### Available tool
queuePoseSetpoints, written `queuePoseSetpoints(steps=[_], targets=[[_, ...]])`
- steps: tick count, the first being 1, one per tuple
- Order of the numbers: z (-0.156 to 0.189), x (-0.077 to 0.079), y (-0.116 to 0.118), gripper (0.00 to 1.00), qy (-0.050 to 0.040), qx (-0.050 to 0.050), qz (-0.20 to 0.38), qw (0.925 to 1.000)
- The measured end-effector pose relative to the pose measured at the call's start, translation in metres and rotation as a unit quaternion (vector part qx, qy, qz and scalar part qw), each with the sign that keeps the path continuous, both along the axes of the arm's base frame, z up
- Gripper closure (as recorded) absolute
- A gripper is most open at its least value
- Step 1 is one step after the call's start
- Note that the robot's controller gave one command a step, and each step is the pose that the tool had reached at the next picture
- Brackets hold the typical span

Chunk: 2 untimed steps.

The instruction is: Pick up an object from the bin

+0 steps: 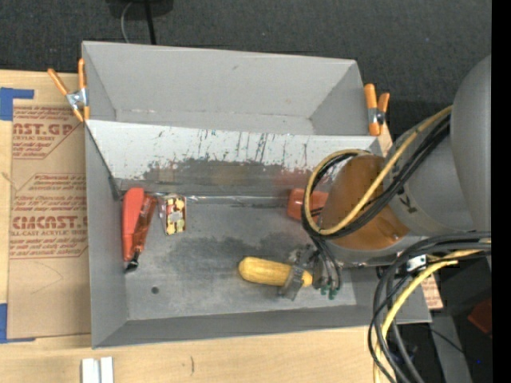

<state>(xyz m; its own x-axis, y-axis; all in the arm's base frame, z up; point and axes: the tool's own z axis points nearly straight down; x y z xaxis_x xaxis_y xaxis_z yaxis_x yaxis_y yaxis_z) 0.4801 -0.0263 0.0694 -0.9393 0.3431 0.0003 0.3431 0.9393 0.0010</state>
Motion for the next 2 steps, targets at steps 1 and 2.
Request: queuePoseSetpoints(steps=[1, 2], targets=[[0.0, 0.0, 0.0, 1.0, 0.0, 0.0, 0.0, 1.0], [0.0015, -0.0004, 0.0001, 1.0, 0.0006, 0.0, 0.0, 1.0]])
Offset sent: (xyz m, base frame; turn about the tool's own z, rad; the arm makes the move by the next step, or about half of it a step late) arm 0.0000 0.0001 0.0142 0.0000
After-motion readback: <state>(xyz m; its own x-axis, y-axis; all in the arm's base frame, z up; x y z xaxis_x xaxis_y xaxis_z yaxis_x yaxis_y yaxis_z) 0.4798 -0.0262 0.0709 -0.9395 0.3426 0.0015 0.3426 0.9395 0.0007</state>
